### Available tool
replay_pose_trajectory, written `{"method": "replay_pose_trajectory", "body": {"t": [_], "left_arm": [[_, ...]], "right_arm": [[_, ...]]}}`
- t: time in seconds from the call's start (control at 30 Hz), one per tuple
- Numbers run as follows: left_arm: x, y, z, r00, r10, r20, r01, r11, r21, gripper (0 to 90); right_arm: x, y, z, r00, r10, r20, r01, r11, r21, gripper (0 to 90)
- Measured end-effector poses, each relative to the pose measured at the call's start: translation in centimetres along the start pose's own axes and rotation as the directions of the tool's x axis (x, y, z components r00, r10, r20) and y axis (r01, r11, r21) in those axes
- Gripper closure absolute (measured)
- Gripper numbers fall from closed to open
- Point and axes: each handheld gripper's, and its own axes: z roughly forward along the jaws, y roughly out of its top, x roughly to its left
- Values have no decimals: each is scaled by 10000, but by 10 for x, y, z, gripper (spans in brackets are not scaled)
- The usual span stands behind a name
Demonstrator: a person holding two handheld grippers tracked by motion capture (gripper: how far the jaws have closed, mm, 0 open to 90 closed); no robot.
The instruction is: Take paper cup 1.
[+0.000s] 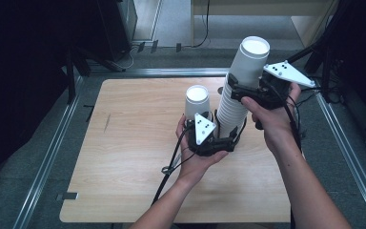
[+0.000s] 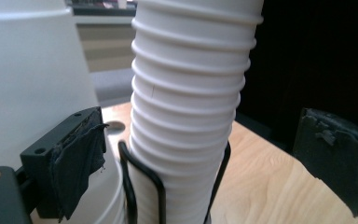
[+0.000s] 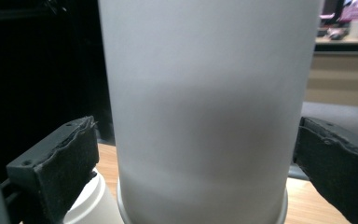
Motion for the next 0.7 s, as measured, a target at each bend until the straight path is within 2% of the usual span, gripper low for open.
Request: {"method": "replay_pose_trajectory", "body": {"t": [0.07,0.13,0.23,0.3,0.37,0.43,0.53,0.57,0.63,0.7], "left_arm": [[-4,2,6,9998,109,-178,-111,9999,-112,24],[-8,5,11,9997,150,-177,-152,9998,-96,24],[-12,9,18,9990,302,-336,-308,9994,-174,24],[-15,11,23,9975,445,-552,-456,9988,-196,24],[-17,12,29,9973,358,-638,-370,9992,-176,24],[-17,12,33,9969,316,-724,-326,9994,-126,24],[-18,11,41,9945,393,-973,-398,9992,-32,24],[-19,11,44,9924,428,-1152,-430,9991,3,25],[-20,10,47,9905,581,-1247,-591,9982,-41,25],[-21,9,49,9891,669,-1315,-678,9977,-27,25]], "right_arm": [[-1,3,1,9998,172,-36,-172,9998,53,7],[-1,5,2,10000,-65,30,65,9999,124,7],[-2,6,2,9999,-126,11,125,9996,251,8],[-4,7,2,10000,-10,-91,12,9998,215,16],[-6,8,2,9990,340,-308,-334,9993,184,23],[-6,8,3,9989,378,-287,-372,9991,195,24],[-6,6,8,9995,270,-184,-261,9987,439,26],[-6,5,9,9995,198,-246,-186,9986,498,29],[-7,3,11,9983,164,-551,-130,9980,617,43],[-7,2,14,9990,33,-457,1,9972,742,43]]}}
